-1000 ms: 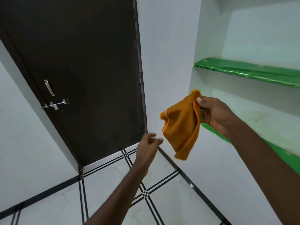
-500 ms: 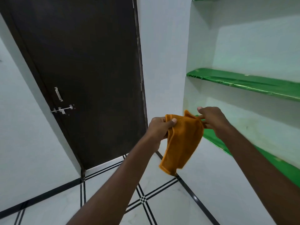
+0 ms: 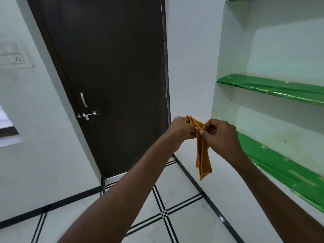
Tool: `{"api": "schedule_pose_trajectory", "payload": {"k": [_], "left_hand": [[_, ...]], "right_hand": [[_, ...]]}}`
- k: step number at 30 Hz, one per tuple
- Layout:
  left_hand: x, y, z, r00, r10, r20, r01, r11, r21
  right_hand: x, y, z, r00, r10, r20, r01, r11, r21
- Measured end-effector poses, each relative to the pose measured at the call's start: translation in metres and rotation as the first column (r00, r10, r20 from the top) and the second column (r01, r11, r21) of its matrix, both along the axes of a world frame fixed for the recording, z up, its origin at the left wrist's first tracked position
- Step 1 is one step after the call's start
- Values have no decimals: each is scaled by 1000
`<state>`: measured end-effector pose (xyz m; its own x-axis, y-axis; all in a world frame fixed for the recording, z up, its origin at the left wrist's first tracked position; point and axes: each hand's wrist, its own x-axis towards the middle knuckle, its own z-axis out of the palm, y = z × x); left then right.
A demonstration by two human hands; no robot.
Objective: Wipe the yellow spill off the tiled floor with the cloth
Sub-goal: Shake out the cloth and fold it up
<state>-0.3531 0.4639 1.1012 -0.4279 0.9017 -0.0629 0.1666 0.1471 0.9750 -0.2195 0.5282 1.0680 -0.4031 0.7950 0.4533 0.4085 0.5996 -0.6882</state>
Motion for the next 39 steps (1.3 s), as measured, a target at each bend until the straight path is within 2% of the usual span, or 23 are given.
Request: {"api": "schedule_pose_trajectory", "payload": {"k": [2, 5, 7, 11, 15, 20, 23, 26, 28, 30, 34, 39], "left_hand": [[-11, -4, -1, 999, 1, -51, -2, 1000, -11], [-39, -13, -3, 982, 1, -187, -11, 999, -53], [-65, -25, -4, 979, -9, -202, -9, 996, -85], [-121, -52, -7, 991, -28, -131, 12, 992, -125], [-165, -63, -7, 981, 30, -194, -44, 997, -69], [-188, -67, -1, 972, 26, -232, -24, 1000, 9], [-192, -74, 6, 979, -12, -202, 27, 997, 71], [-197, -80, 16, 981, -116, -158, 131, 988, 84], [-198, -80, 23, 962, -118, -245, 143, 986, 87], [-195, -79, 30, 932, -36, -361, 85, 989, 121], [-185, -71, 41, 809, 145, -570, -11, 973, 232], [-167, -56, 63, 681, 216, -700, -24, 962, 273]], "right_hand": [[-4, 3, 3, 999, 18, -49, -24, 994, -110], [-5, 6, 10, 974, -28, -223, -57, 929, -366], [-6, 6, 14, 963, -123, -238, 14, 910, -414], [-2, 11, 22, 923, -268, -277, 128, 892, -434], [8, 7, 29, 902, -311, -300, 167, 891, -422], [20, -18, 38, 856, -359, -372, 199, 893, -403], [29, -29, 44, 869, -303, -392, 148, 914, -378], [34, -34, 51, 903, -224, -368, 87, 931, -353], [36, -34, 55, 915, -220, -339, 117, 947, -298], [38, -32, 58, 923, -241, -300, 181, 960, -214], [43, -24, 58, 925, -275, -262, 245, 959, -140], [50, -12, 67, 926, -320, -201, 317, 947, -47]]}}
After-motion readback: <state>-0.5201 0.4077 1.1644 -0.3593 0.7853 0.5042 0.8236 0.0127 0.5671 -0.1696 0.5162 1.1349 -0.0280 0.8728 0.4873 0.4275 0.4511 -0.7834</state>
